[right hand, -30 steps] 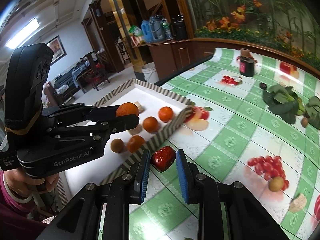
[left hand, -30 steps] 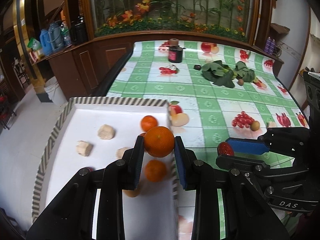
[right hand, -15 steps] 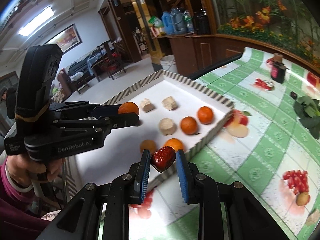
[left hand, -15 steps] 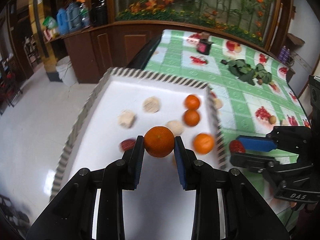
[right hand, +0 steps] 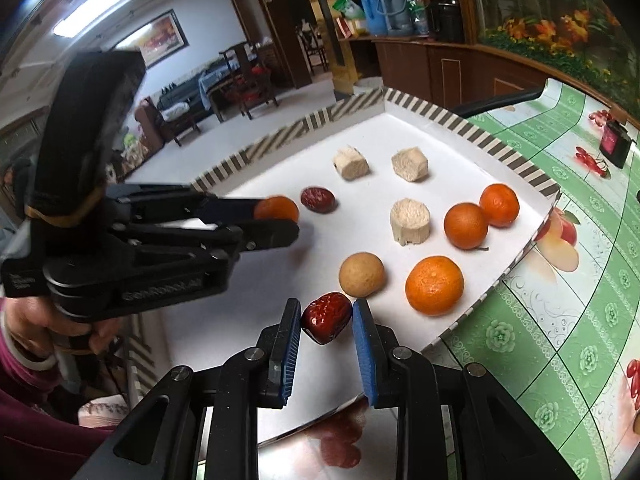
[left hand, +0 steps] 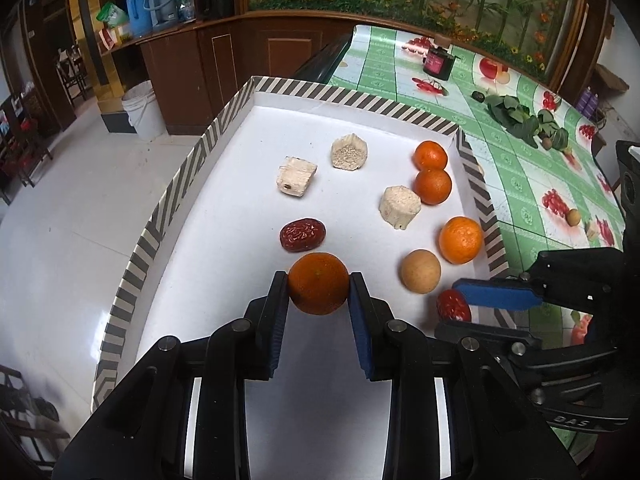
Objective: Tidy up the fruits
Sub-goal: 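Open both tools to release the date and mandarin into the tray, then move both open tools back over the remaining fruits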
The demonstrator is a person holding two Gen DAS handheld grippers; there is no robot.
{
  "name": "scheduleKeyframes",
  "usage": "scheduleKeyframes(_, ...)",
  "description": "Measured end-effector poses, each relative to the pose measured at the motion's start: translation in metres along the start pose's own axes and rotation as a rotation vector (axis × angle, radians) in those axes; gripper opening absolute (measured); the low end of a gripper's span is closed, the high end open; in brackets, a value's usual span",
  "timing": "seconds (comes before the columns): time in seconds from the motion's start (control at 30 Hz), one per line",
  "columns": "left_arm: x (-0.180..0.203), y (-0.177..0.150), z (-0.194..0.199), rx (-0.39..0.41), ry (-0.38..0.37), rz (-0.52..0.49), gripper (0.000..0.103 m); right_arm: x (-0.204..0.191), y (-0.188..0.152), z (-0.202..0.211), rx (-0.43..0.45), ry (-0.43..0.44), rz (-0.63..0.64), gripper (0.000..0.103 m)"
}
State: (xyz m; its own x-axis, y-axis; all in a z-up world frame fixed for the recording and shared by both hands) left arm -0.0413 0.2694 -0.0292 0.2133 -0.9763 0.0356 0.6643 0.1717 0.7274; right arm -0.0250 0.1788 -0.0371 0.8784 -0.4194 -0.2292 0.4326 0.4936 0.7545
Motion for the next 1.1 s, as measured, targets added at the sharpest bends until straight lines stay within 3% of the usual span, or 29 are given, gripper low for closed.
scheduleKeyframes(0.17,-0.001,-0.005,-0.007,-0.026,0.017,-0.002,0.029,0.006,0.001,-0.004,-0.002,-0.048,0.025,0.025)
scheduleKeyframes(0.37,0.000,-0.009,-0.011,-0.047,0.039,-0.004,0.032,0.008,0.001,-0.001,-0.002,-0.044,0.007,0.028)
scheduleKeyframes(0.4,0.000,-0.009,-0.011,-0.046,0.043,-0.006,0.034,0.008,0.001,-0.001,-0.004,-0.046,0.007,0.029)
scheduleKeyframes(0.47,0.000,-0.011,-0.011,-0.044,0.050,-0.004,0.055,0.006,0.001,0.001,0.000,-0.055,0.014,0.031)
scheduleKeyframes(0.8,0.015,0.004,0.009,0.047,0.053,0.004,0.056,0.019,0.004,0.037,0.090,-0.067,-0.072,0.031)
scheduleKeyframes(1.1,0.072,0.017,0.016,0.082,-0.041,-0.047,0.056,0.056,-0.016,0.075,0.134,-0.152,-0.181,0.036)
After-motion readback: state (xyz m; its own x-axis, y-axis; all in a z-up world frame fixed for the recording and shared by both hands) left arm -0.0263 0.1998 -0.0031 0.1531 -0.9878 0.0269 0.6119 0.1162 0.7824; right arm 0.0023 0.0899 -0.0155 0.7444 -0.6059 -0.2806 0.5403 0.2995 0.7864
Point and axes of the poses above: each gripper's, at about its wrist camera, not at the fingertips, and z roughly against the way its jaws point, x to its right, y to its top, the point moved 8 cm from there along -z, roughly the way its jaws point, and after that the axes turned 12 degrees about x, right-handed, at the moved point
